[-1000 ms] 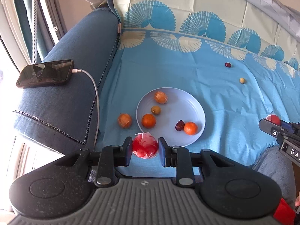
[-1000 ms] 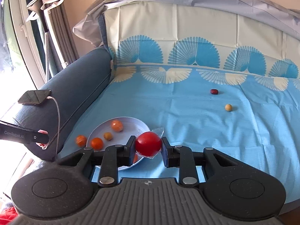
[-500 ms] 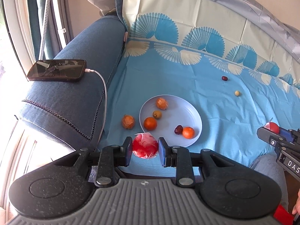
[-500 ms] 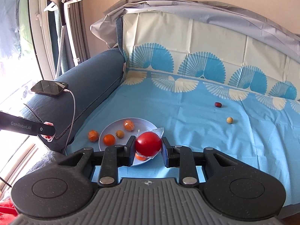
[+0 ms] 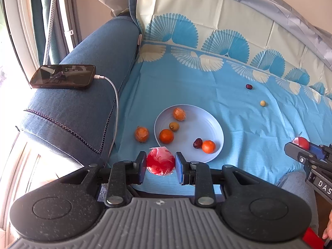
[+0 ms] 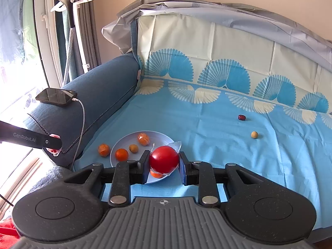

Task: Organize fruits
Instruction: 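Carry the netted red fruit and red tomato over the white plate, then open both tools to release the red fruits onto the plate, then withdraw both open tools from the plate, then move the left tool to the red date while the right tool approaches the tan fruit, then grasp the red date with the left tool while the right tool grasps the tan fruit, then carry the red date and tan fruit over the white plate with both tools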

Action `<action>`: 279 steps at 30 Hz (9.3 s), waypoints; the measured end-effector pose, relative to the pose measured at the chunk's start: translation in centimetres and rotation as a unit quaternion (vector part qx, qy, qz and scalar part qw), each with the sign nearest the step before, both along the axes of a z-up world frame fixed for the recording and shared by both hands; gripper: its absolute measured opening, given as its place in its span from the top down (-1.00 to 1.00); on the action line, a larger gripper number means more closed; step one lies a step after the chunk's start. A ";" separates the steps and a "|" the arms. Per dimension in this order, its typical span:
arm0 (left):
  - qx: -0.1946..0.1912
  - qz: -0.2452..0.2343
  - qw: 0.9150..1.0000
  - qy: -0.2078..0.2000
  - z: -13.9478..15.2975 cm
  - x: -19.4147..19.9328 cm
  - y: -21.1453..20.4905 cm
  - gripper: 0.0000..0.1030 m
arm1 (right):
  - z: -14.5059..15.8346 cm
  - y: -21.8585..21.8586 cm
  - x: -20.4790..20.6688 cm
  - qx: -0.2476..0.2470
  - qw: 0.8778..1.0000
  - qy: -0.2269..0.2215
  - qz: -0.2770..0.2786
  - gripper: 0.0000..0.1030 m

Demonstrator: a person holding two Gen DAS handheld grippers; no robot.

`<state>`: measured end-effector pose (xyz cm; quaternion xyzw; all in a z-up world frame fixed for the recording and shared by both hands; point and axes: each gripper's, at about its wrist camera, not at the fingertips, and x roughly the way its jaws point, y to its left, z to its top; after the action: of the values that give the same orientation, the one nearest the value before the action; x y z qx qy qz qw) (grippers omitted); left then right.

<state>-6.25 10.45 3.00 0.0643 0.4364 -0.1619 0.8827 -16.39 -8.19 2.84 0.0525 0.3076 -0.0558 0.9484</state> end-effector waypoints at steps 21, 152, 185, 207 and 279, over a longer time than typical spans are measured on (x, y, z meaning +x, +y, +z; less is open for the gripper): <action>0.001 -0.003 1.000 0.024 -2.2 4.4 -1.8 0.38 | -2.7 0.7 4.3 0.008 0.999 0.044 0.022 0.43; 0.059 -0.011 0.998 -0.019 -1.3 -0.2 -2.6 -0.99 | -1.0 1.7 1.3 -0.014 0.999 0.014 0.025 -0.99; 0.102 -0.068 0.991 0.059 -5.9 5.8 -13.1 -0.99 | -8.0 -9.5 3.8 0.043 0.989 0.045 -0.133 -0.99; 0.092 -0.263 0.960 -0.015 -20.0 27.1 -43.7 -0.99 | -23.3 -30.7 23.0 -0.005 0.968 0.055 -0.247 -0.98; 0.018 -0.040 0.999 -0.010 -0.4 -2.4 -0.7 0.34 | 0.3 0.5 -2.4 -0.010 0.999 0.030 0.022 0.45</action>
<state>-8.69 9.73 2.65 0.0988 0.4273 -0.1885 0.8787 -18.82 -7.69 3.15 0.0349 0.3366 -0.0391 0.9402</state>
